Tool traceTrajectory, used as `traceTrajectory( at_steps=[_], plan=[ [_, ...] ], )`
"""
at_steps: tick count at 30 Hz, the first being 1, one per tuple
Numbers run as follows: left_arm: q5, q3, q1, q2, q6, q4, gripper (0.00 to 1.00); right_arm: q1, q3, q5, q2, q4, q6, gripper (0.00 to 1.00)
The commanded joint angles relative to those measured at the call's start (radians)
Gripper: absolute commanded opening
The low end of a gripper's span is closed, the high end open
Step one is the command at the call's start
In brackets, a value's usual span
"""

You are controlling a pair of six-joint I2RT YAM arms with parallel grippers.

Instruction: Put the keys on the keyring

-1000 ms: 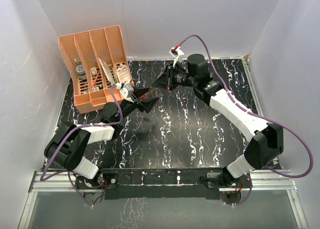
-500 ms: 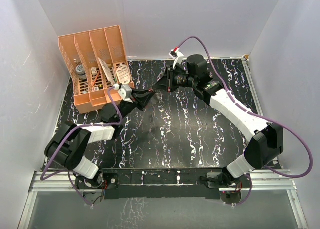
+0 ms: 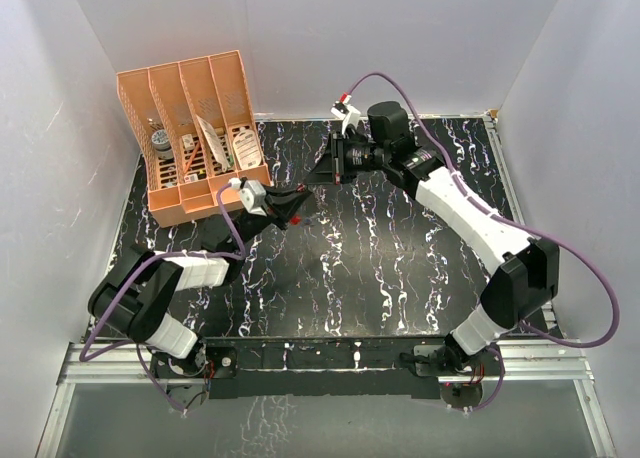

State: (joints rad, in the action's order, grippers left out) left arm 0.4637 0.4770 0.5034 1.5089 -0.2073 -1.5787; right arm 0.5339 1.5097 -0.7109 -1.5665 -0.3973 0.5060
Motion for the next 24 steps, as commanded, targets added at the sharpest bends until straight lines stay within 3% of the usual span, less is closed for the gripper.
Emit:
traceTrajectory(
  at_steps=[1, 5, 8, 12, 16, 19, 24],
  plan=[
    [-0.001, -0.042, -0.009, -0.035, 0.044, -0.039, 0.00, -0.010, 0.085, -0.182, -0.027, 0.015, 0.132, 0.00],
    [-0.019, -0.053, -0.010, -0.041, 0.060, -0.025, 0.00, -0.018, 0.073, -0.303, -0.065, 0.115, 0.297, 0.00],
    [-0.025, -0.042, -0.009, -0.046, 0.052, 0.007, 0.00, -0.018, 0.059, -0.295, -0.064, 0.165, 0.356, 0.00],
    [-0.041, -0.012, -0.009, -0.066, -0.006, 0.079, 0.00, -0.018, 0.098, -0.130, -0.048, 0.035, 0.191, 0.00],
    [-0.055, 0.017, -0.009, -0.085, -0.071, 0.143, 0.00, -0.019, 0.071, -0.013, -0.010, 0.022, 0.121, 0.00],
    [-0.051, 0.053, -0.009, -0.099, -0.116, 0.235, 0.00, -0.018, 0.020, 0.060, 0.042, 0.078, 0.083, 0.18],
    [-0.027, 0.101, -0.011, -0.124, -0.177, 0.331, 0.00, -0.018, -0.071, 0.244, 0.132, 0.141, -0.073, 0.25]
  ],
)
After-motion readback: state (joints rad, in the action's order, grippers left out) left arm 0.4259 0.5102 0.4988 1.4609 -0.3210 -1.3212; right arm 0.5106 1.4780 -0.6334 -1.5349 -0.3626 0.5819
